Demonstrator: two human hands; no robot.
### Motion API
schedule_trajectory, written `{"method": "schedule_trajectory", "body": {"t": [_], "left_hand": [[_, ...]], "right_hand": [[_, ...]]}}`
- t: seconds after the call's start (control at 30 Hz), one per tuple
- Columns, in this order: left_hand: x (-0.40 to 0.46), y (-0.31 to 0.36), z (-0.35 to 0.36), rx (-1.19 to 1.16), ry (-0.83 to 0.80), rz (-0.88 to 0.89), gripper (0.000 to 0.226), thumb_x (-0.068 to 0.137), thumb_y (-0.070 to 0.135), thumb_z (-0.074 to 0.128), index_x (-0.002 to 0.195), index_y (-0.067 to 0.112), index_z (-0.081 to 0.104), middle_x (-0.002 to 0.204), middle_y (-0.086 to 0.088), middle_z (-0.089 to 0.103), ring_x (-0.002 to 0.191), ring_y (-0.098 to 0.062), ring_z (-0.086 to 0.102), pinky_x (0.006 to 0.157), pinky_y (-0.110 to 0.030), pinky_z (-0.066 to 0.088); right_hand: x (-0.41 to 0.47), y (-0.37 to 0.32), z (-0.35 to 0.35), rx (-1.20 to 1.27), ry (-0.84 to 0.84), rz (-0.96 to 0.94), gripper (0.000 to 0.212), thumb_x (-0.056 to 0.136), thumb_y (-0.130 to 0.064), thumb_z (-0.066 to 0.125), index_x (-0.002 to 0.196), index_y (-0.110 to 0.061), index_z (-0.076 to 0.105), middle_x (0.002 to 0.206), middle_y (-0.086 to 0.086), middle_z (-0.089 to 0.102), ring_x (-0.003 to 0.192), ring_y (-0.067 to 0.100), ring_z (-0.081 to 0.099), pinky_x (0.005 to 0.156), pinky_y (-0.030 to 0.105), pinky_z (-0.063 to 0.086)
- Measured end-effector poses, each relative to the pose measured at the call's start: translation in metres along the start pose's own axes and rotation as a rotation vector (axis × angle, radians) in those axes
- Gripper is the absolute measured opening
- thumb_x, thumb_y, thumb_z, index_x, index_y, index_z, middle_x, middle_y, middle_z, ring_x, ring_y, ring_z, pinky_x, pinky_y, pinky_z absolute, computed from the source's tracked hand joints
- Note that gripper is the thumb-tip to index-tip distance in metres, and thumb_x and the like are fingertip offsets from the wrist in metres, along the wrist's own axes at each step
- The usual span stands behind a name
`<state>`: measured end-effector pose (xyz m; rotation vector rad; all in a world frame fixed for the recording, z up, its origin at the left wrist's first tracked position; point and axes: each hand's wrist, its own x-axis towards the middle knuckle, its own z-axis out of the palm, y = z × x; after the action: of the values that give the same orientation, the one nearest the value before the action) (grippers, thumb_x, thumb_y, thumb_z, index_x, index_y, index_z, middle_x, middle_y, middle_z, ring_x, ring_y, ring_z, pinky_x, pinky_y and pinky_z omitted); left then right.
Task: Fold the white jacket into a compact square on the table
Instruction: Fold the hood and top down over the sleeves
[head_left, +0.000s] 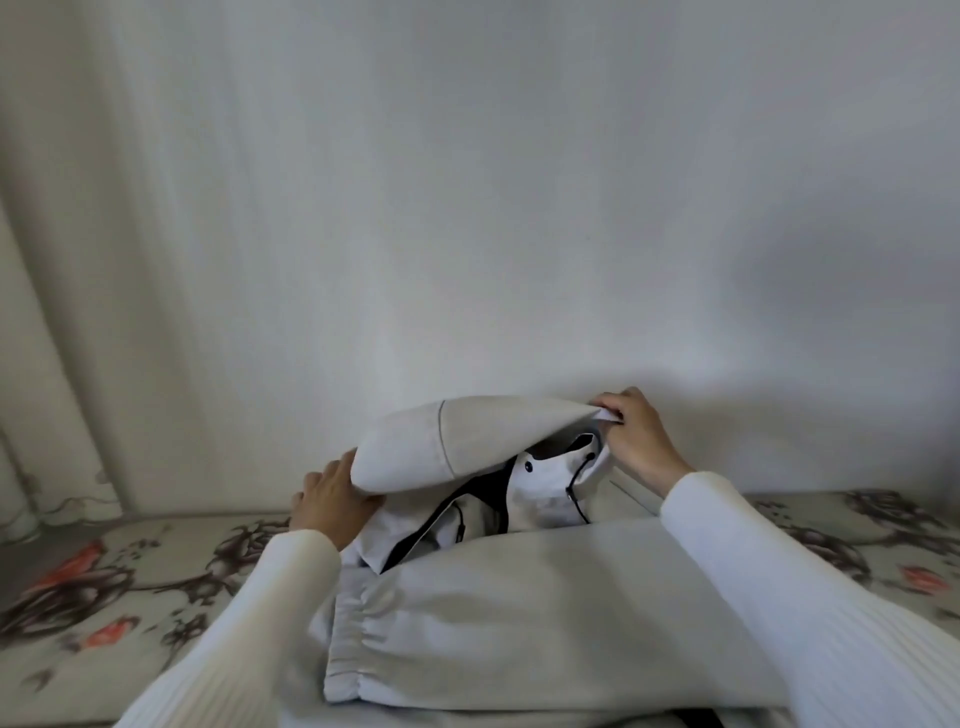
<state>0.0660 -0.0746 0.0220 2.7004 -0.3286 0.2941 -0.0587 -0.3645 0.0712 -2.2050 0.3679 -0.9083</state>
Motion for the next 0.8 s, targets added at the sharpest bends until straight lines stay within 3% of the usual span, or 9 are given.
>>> {"method": "schedule_trajectory", "body": {"t": [0.1,0.23,0.3,0.37,0.43,0.53,0.6,0.67,0.8], "left_hand": [[-0.001,0.009,0.000,-0.007,0.052,0.049,0.026,0.093,0.024,0.044,0.109,0.013,0.062,0.115,-0.014,0.066,0.111,-0.030,0.055,0.083,-0.032,0.030],[-0.011,0.020,-0.021,-0.478,0.111,0.154,0.026,0.086,0.002,0.049,0.101,0.011,0.069,0.096,-0.013,0.068,0.090,-0.023,0.058,0.071,-0.028,0.036],[-0.021,0.028,-0.033,-0.562,0.067,0.255,0.020,0.081,0.009,0.048,0.090,0.008,0.066,0.088,-0.012,0.065,0.083,-0.017,0.052,0.067,-0.029,0.037],[-0.036,0.035,-0.039,-0.548,0.002,0.352,0.034,0.071,0.021,0.043,0.085,-0.003,0.062,0.087,-0.020,0.064,0.078,-0.017,0.050,0.065,-0.026,0.037],[-0.050,0.038,-0.039,-0.475,-0.071,0.412,0.039,0.067,0.025,0.043,0.088,-0.001,0.063,0.090,-0.017,0.066,0.081,-0.022,0.056,0.068,-0.027,0.041],[-0.070,0.035,-0.027,-0.239,-0.182,0.508,0.029,0.072,0.015,0.052,0.097,0.010,0.066,0.099,-0.005,0.069,0.096,-0.023,0.061,0.083,-0.032,0.046],[-0.080,0.031,-0.019,-0.002,-0.189,0.623,0.023,0.075,0.009,0.052,0.093,0.013,0.064,0.099,-0.003,0.066,0.098,-0.021,0.059,0.083,-0.029,0.043],[-0.090,0.026,-0.011,0.212,-0.212,0.717,0.012,0.076,0.011,0.049,0.084,0.017,0.056,0.089,0.003,0.055,0.099,-0.022,0.054,0.080,-0.027,0.037],[-0.114,0.017,0.001,0.336,-0.425,0.707,0.016,0.076,0.010,0.049,0.078,0.025,0.044,0.084,0.008,0.037,0.099,-0.022,0.050,0.075,-0.022,0.026]], "right_hand": [[-0.002,0.001,-0.007,-0.015,0.019,0.036,0.037,0.078,0.017,0.040,0.084,-0.004,0.070,0.088,0.004,0.044,0.088,0.019,0.047,0.073,0.017,0.032],[-0.005,0.011,-0.021,-0.145,0.049,0.071,0.034,0.075,0.014,0.043,0.074,-0.005,0.072,0.084,0.004,0.048,0.085,0.021,0.049,0.072,0.026,0.039],[-0.008,0.019,-0.027,-0.181,0.070,0.144,0.035,0.076,0.010,0.044,0.070,-0.012,0.071,0.081,0.003,0.056,0.079,0.021,0.052,0.070,0.026,0.040],[-0.013,0.029,-0.031,-0.094,0.079,0.277,0.037,0.077,0.008,0.044,0.066,-0.018,0.068,0.072,0.002,0.060,0.066,0.019,0.053,0.061,0.021,0.040],[-0.020,0.037,-0.034,0.048,0.068,0.404,0.037,0.078,0.008,0.044,0.061,-0.018,0.065,0.064,0.004,0.060,0.051,0.015,0.050,0.047,0.017,0.037],[-0.033,0.047,-0.037,0.184,0.047,0.469,0.041,0.078,0.015,0.044,0.053,-0.014,0.059,0.071,0.013,0.061,0.056,0.021,0.056,0.037,0.015,0.044],[-0.046,0.051,-0.040,0.159,-0.013,0.460,0.044,0.075,0.019,0.040,0.050,-0.011,0.058,0.070,0.013,0.062,0.072,0.026,0.061,0.053,0.020,0.054],[-0.062,0.056,-0.042,0.049,-0.091,0.399,0.048,0.073,0.021,0.041,0.046,-0.014,0.058,0.073,0.011,0.066,0.085,0.023,0.062,0.077,0.030,0.053],[-0.096,0.062,-0.038,-0.198,-0.252,0.337,0.051,0.072,0.018,0.044,0.043,-0.018,0.064,0.082,0.002,0.071,0.095,0.018,0.064,0.077,0.011,0.042]]}}
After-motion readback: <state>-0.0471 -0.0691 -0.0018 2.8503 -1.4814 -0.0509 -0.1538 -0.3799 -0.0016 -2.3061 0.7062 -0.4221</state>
